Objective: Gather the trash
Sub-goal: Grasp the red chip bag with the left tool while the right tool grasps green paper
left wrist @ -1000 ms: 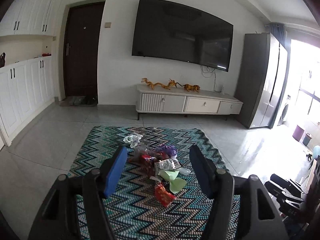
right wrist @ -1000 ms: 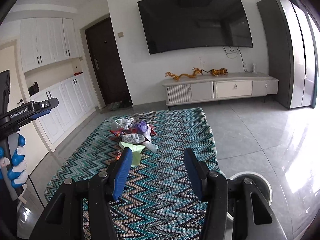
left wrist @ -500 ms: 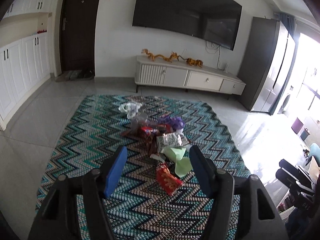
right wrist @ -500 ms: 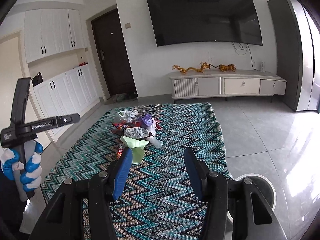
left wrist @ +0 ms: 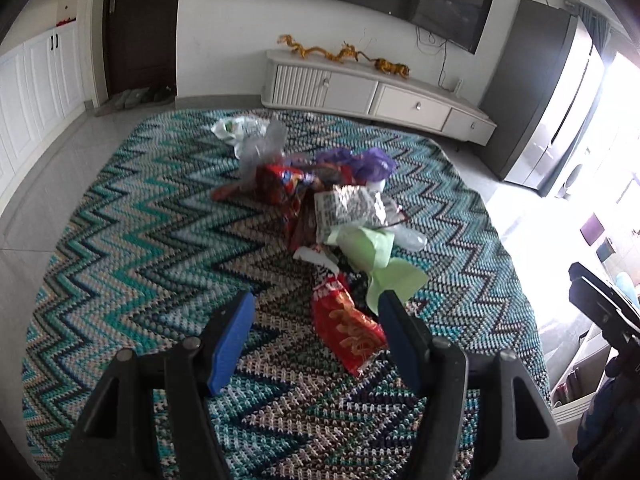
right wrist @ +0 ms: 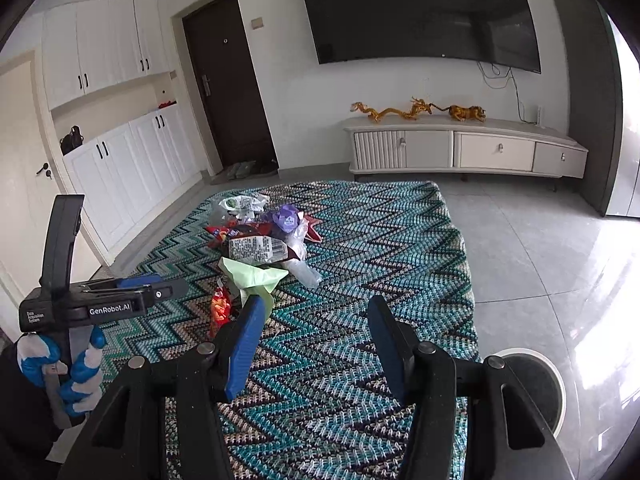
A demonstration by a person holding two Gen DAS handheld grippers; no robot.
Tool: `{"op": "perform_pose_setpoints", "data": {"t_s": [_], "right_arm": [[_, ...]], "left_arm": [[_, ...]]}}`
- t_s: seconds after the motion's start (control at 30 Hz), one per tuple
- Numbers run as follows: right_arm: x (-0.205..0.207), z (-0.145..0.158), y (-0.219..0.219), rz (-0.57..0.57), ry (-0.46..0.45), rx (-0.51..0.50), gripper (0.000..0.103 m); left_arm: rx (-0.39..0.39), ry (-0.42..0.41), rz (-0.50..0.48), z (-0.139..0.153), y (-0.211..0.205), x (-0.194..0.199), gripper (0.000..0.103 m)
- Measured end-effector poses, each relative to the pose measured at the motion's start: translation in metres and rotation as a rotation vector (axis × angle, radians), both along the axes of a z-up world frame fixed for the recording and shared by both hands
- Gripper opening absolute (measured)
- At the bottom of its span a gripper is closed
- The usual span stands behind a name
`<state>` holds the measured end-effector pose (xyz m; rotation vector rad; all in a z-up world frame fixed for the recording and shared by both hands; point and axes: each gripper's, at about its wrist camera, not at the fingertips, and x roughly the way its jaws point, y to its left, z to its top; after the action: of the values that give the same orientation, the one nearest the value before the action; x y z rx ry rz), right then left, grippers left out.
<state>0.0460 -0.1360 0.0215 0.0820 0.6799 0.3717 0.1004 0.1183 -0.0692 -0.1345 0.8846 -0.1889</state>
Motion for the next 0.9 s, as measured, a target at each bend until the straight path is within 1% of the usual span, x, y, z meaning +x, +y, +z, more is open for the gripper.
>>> {"op": "perform_pose_setpoints", "data": {"t_s": [0.1,0.3,0.37,0.47,0.6,0.63,0.8,0.83,0.9], "right_arm": [[0.011,-0.008,0.002,0.007,0.023,0.002,0.051],[0.031,-0.017,0.009,0.033,0.045,-0.001,0.051],[0.036,-0.019,0.013,0.044,0.050,-0.002,0.051],[0.043,-0.025,0.020,0.062,0.065,-0.004,0.051],[0.050,-0.030,0.028,0.084,0.080,-0.011,0.051],[0.052,-0.031,0.030,0.089,0.083,-0.012,0.051],[0.059,-0.034,0.043,0.124,0.093,-0.023,0.051],[0.061,-0.035,0.046,0.133,0.095,-0.026,0.051],[0.064,-0.036,0.053,0.150,0.097,-0.030,0.051]], "left_arm": [[-0.007,0.018,-0.018,-0.010,-0.003,0.007,0.062],[-0.014,0.049,-0.044,-0.023,-0.008,0.019,0.054],[-0.021,0.066,-0.054,-0.028,-0.010,0.023,0.050],[-0.026,0.082,-0.073,-0.034,-0.013,0.027,0.048],[-0.020,0.093,-0.105,-0.040,-0.020,0.032,0.041],[-0.018,0.096,-0.109,-0.042,-0.021,0.033,0.038],[-0.037,0.099,-0.095,-0.046,-0.016,0.036,0.031],[-0.045,0.098,-0.093,-0.046,-0.013,0.036,0.028],[-0.064,0.095,-0.090,-0.046,-0.006,0.033,0.025]]}}
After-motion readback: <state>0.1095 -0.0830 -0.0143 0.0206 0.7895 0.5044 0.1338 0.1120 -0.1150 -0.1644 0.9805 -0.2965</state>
